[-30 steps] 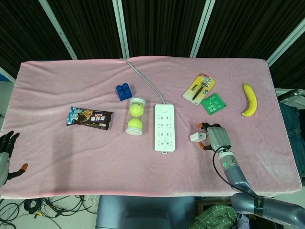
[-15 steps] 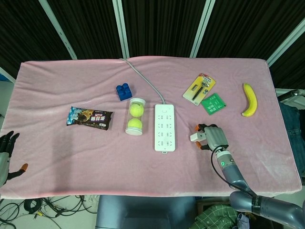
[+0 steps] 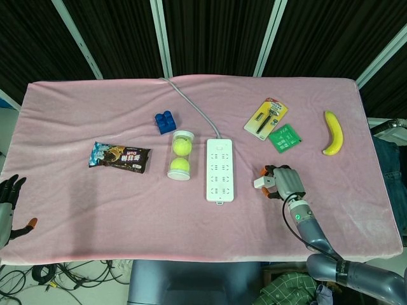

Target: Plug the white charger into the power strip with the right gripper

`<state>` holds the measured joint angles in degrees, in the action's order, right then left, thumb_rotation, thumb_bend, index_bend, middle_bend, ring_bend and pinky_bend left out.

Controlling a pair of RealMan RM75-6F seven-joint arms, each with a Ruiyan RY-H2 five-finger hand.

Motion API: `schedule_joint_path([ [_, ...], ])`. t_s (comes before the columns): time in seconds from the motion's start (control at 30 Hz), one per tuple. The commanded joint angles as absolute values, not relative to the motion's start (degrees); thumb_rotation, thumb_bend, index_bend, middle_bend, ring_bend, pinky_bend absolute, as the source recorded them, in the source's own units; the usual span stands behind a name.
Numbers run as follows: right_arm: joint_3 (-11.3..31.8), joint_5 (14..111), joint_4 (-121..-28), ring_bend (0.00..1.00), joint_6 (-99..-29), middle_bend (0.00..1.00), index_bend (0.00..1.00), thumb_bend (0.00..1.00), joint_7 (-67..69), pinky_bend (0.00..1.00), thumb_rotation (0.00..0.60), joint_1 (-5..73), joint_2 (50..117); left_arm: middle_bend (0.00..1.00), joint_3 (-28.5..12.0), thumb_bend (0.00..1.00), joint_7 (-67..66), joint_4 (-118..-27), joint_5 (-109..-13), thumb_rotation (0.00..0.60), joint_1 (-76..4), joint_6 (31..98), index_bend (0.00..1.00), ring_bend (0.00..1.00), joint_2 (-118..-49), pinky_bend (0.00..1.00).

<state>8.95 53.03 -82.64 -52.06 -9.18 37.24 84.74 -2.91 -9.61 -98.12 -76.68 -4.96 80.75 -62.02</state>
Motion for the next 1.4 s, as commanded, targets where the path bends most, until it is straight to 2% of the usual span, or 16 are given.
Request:
schedule_joint_path([
  [0.03,9.1,52.93,-82.69,0.43,-51.83,0.38,0.41,0.28,-9.12,0.24,0.6,37.23,84.63,0.0,-2.9,0.24,-9.71,-98.13,-76.64,0.6,-4.99,80.7,0.0,0.0,-62.02,0.0],
  [0.4,9.36,52.25,-82.41,0.46,-50.74,0.42,0.46,0.28,-9.48,0.24,0.6,37.36,84.74,0.0,-2.91,0.24,-9.93,-98.26,-76.42,0.6,-5.02,80.62,0.0,0.0,-62.0,0.0],
  [0.77,10.11,54.61,-81.73,0.53,-51.0,0.5,0.56,0.31,-7.27,0.3,0.6,37.1,85.09,0.0,-2.92,0.24,-9.85,-98.42,-76.23,0.6,-5.05,80.48,0.0,0.0,-61.91,0.01],
  [1.03,11.19,55.7,-86.6,0.57,-49.23,0.55,0.62,0.32,-11.15,0.36,0.6,39.61,80.33,0.0,-2.88,0.24,-9.67,-98.58,-76.26,0.6,-5.06,80.44,0.0,0.0,-61.79,0.01],
  [1.23,11.03,42.29,-96.64,0.58,-42.36,0.55,0.63,0.32,-22.46,0.37,0.6,46.88,72.96,0.0,-2.82,0.24,-9.57,-98.66,-76.15,0.6,-5.14,80.14,0.0,0.0,-61.69,0.01],
  [1.4,9.87,27.68,-102.23,0.6,-42.74,0.57,0.65,0.31,-31.49,0.41,0.6,55.69,70.18,0.0,-2.86,0.24,-9.28,-98.81,-76.15,0.6,-5.2,80.04,0.0,0.0,-61.55,0.01],
])
